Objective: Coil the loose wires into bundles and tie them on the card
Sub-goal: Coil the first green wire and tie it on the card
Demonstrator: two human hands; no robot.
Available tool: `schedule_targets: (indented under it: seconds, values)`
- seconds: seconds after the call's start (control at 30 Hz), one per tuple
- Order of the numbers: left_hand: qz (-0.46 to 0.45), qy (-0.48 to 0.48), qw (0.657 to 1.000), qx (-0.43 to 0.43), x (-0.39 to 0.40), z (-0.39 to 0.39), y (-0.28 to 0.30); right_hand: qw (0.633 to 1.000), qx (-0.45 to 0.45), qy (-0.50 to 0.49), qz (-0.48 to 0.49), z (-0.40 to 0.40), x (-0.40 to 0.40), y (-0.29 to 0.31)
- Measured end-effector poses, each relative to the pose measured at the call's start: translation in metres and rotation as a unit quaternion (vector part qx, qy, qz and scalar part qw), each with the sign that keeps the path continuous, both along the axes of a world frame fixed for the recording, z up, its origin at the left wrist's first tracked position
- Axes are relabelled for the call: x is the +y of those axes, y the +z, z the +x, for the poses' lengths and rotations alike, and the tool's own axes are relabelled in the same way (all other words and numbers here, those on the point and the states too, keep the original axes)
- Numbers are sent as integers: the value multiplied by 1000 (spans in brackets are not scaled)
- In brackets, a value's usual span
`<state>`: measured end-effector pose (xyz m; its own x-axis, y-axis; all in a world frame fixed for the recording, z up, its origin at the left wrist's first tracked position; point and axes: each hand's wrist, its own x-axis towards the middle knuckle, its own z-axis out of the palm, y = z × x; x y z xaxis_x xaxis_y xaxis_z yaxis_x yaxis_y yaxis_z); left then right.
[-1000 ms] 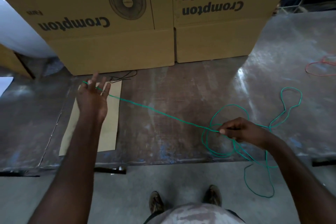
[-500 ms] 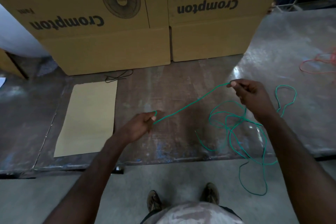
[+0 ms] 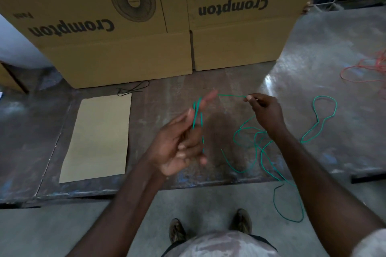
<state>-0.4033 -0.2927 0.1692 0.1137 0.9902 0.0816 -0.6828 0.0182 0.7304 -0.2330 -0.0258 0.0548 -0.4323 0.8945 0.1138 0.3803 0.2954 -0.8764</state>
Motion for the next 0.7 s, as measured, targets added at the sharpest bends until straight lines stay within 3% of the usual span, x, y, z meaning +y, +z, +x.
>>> schedule_targets:
  seconds: [0.2,0.3,0.4,0.5,0.6,0.7]
  values:
    - [16,253,965,62,39,-24,22,991,-50,127,-3,-17,-46,-2]
    - [0,309,948,74,58,-44,19,970,-72,233,-11,-19,-71,1]
    - [-65,353,917,172,68,-60,9,945,-83,316,-16,-18,-90,9]
    - [-114,376,855,339,74,-68,-13,925,-88,367,-34,-16,-98,25]
    - [-121,364,756,530,73,-68,-44,909,-116,399,-9,-14,-97,43]
    - [-159,314,695,628,67,-58,-69,898,-134,415,61,-14,-91,60]
